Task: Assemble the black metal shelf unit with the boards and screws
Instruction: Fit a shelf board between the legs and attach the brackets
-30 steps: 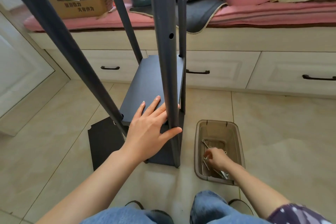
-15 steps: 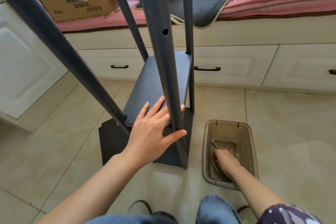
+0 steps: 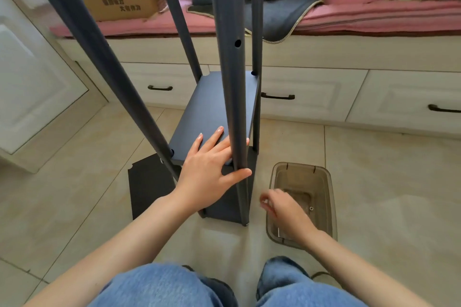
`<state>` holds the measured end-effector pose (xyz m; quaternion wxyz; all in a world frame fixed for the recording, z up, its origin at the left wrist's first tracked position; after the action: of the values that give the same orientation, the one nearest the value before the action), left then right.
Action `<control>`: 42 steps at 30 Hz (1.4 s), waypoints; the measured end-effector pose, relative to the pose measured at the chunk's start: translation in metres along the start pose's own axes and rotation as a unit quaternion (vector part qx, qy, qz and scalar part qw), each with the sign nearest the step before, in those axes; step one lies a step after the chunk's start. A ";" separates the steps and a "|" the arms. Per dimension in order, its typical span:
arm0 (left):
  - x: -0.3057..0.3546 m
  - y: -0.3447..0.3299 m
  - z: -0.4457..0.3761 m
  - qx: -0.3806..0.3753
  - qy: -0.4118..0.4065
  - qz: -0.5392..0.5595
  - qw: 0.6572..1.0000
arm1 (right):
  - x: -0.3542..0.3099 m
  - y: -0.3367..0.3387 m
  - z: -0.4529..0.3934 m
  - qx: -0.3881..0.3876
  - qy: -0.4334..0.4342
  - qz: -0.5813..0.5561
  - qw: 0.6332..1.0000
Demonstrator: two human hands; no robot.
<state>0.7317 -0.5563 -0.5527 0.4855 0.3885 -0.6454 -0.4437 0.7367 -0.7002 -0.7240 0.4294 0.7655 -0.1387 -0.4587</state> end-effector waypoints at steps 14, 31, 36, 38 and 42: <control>0.005 0.005 0.002 0.003 0.010 0.037 0.999 | 0.049 0.020 0.033 -0.119 -0.109 0.100 0.982; 0.014 0.004 0.007 -0.019 0.014 0.081 0.996 | -0.039 0.015 -0.022 0.011 -0.274 -0.457 0.846; 0.014 0.012 0.011 -0.014 0.011 0.140 0.990 | -0.041 0.028 -0.017 0.041 -0.261 -0.459 0.848; 0.008 0.019 0.011 -0.008 0.035 0.191 0.981 | -0.040 0.040 -0.017 0.061 -0.256 -0.448 0.854; -0.008 0.029 0.016 0.004 0.076 0.306 0.949 | -0.048 0.064 -0.017 0.070 -0.242 -0.421 0.871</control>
<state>0.7161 -0.5368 -0.5300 0.6441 0.2068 -0.6962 -0.2402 0.7364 -0.7000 -0.6423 0.0940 0.6444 0.0660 -0.7560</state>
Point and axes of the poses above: each hand's wrist, its own z-axis away from the middle knuckle, its own y-axis out of the back of the hand, x = y × z, the point moved 9 cm from there along -z, towards the middle knuckle, and after that the axes turned 1 degree about -z, right-handed, at the moved point
